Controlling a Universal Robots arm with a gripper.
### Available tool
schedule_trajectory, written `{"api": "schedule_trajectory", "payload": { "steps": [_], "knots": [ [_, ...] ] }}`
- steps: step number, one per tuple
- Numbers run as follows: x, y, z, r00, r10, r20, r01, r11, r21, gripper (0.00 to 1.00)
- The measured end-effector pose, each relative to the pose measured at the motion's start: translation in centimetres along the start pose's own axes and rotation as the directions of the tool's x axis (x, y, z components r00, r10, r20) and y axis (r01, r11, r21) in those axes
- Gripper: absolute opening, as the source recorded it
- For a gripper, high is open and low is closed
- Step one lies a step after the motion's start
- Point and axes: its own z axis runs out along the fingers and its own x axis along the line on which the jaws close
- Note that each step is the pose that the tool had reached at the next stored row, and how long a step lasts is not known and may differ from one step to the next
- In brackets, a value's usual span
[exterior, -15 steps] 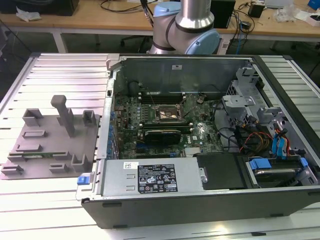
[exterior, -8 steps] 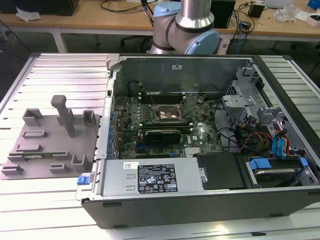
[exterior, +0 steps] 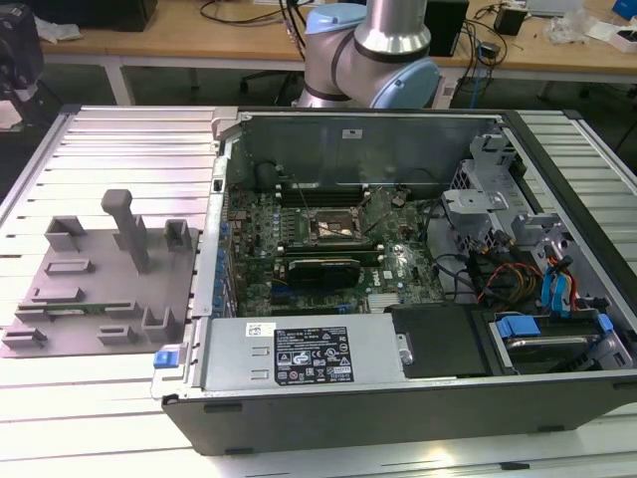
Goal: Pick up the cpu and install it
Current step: 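Pick up the cpu and move it towards the insertion slot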
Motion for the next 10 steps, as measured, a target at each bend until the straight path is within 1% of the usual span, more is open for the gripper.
{"api": "schedule_trajectory", "payload": {
  "steps": [1,6,10],
  "knots": [
    [-0.13,0.01,0.0,1.0,0.0,0.0,0.0,1.0,0.0,0.55],
    [-1.41,0.06,0.05,1.0,0.0,0.0,0.0,1.0,0.0,0.55],
    [-2.08,0.09,0.06,1.0,0.0,-0.0001,0.0,1.0,0.0001,0.55]
  ]
}}
